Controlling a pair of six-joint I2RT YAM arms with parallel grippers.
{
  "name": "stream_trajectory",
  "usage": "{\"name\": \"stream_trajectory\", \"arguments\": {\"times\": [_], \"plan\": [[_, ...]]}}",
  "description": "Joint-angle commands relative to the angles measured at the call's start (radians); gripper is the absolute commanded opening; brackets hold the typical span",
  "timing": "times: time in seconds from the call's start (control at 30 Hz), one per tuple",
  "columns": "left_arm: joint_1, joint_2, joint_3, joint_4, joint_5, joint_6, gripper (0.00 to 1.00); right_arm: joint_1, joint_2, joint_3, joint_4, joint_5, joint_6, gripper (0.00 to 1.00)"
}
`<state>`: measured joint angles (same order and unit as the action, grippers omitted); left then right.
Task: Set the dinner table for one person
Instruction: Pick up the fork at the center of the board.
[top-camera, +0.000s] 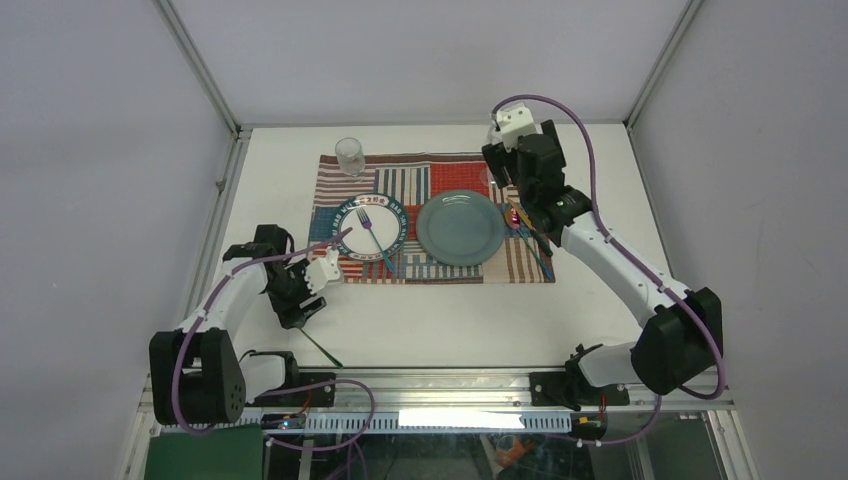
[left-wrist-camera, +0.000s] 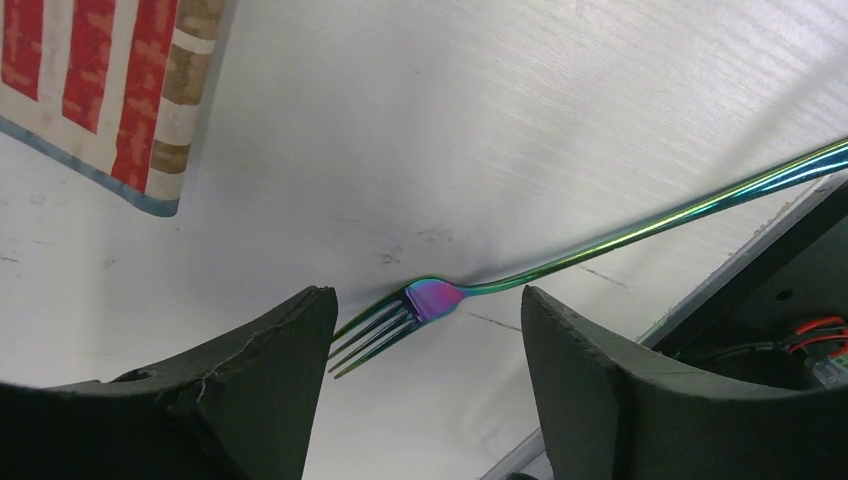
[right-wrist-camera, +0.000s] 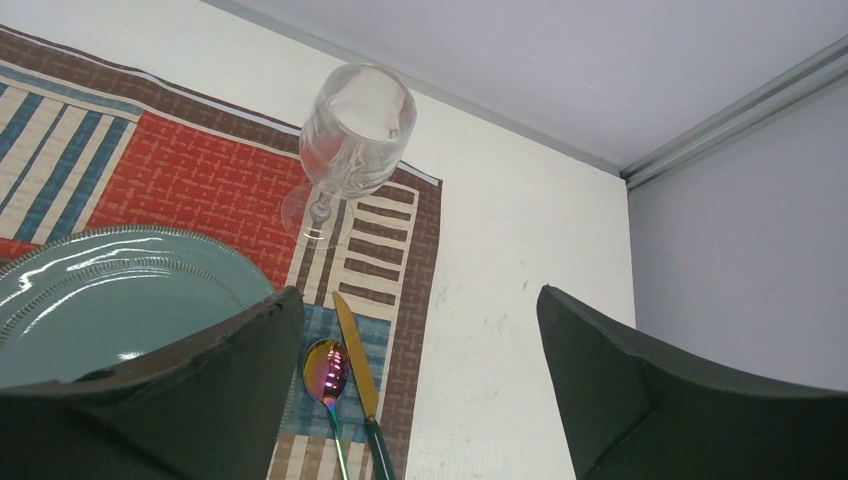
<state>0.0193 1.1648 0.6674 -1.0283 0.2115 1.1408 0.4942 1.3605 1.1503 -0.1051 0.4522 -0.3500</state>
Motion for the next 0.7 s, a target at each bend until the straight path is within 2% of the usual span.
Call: {"name": "stream_trajectory", "arguments": {"times": [0.0,0.1,0.5,0.67], "plan": [[-0.006,0.022,0.0,0.026,0.022,0.091,0.69,-0.016,-0.041,0.037,0.019,-0.023,0.007,0.9],[-0.006,0.009,-0.006,0.018,0.019,0.119,0.73,-0.027,-0.041,0.033,0.026,-0.024,-0.005,0.9],[-0.004,-0.161,0.032,-0.036,0.024,0.353,0.71,-0.094,-0.056,-0.074,0.131,-0.025,-0.104,0.9],[-0.004,-0.092,0.081,-0.056,0.075,0.409,0.69,-0.151,-0.039,-0.07,0.11,-0.058,-0.089,0.9]]}}
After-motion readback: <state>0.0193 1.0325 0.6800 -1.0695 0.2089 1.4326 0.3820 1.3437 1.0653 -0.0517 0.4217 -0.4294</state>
